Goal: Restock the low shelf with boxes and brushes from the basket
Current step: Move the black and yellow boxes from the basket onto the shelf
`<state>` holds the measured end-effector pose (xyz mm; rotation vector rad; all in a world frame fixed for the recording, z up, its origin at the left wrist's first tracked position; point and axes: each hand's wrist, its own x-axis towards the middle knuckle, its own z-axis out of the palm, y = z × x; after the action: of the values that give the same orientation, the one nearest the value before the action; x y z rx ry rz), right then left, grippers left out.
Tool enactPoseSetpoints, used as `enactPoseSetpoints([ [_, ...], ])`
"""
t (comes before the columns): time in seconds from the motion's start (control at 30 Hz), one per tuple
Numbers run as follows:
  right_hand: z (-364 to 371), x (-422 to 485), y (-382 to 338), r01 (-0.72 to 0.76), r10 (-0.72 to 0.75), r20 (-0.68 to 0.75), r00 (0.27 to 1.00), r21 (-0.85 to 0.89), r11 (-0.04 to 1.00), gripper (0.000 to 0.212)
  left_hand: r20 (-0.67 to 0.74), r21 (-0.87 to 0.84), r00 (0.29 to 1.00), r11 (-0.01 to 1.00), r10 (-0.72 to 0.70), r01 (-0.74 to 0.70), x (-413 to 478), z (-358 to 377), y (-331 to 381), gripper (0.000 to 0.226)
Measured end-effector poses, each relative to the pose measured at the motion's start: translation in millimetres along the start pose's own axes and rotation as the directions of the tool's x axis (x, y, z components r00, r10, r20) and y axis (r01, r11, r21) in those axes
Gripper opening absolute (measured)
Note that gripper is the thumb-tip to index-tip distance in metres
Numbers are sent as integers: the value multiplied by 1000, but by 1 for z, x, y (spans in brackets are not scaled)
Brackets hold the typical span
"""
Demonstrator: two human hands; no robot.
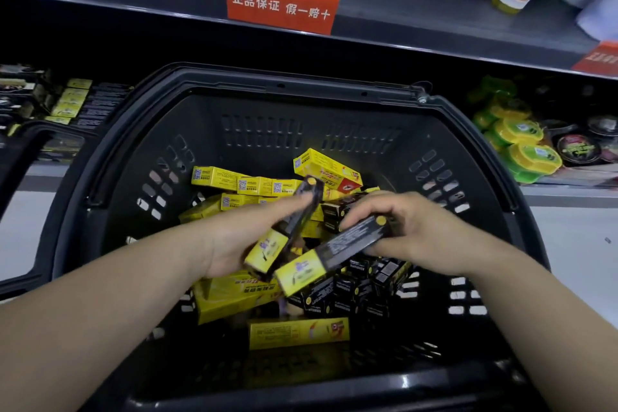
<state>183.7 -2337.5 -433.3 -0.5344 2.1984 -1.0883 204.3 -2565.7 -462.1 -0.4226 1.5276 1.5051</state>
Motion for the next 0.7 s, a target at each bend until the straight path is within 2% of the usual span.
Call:
enactPoseSetpoints([
  [0.07, 14, 6, 1, -3, 4, -13, 1000, 68, 998, 40, 58, 170, 998, 985, -10, 0, -3, 7, -4, 64],
  [0.13, 20, 10, 5, -20, 32, -64, 997, 167, 986, 52, 85, 237, 996, 971, -1, -20, -3, 10, -7, 54],
  [0.2, 12, 14, 15, -52, 86, -184, 979, 184, 982, 57, 44, 269, 999, 963, 26, -37, 0, 10, -11, 48],
  [0.27, -7, 19, 32, -159, 177, -332, 926, 80, 984, 53, -28, 258, 998, 965, 54, -45, 5, 8, -13, 42],
  [0.3, -16, 21, 43, -260, 236, -378, 895, -12, 966, 51, -65, 239, 996, 970, 67, -49, 8, 7, -14, 37],
  [0.37, -24, 24, 69, -479, 371, -380, 847, -245, 843, 53, -121, 196, 989, 979, 89, -65, 12, 4, -15, 29],
  [0.4, -20, 24, 80, -536, 429, -338, 837, -350, 769, 58, -138, 177, 985, 981, 100, -75, 13, 3, -15, 28],
  [0.43, -12, 25, 90, -538, 464, -273, 843, -430, 725, 65, -151, 169, 982, 982, 113, -87, 15, 2, -15, 28],
  [0.5, 7, 27, 102, -467, 478, -129, 869, -534, 705, 78, -170, 172, 976, 979, 137, -107, 16, 1, -15, 30],
  [0.53, 13, 28, 106, -428, 464, -101, 880, -593, 682, 82, -181, 176, 973, 978, 142, -110, 15, 1, -15, 32],
  [0.63, 13, 30, 106, -334, 384, -130, 914, -778, 532, 80, -209, 154, 970, 984, 125, -93, 14, 0, -15, 38],
  [0.7, 10, 30, 99, -290, 337, -128, 933, -822, 490, 68, -201, 119, 974, 990, 102, -79, 12, 1, -14, 33],
])
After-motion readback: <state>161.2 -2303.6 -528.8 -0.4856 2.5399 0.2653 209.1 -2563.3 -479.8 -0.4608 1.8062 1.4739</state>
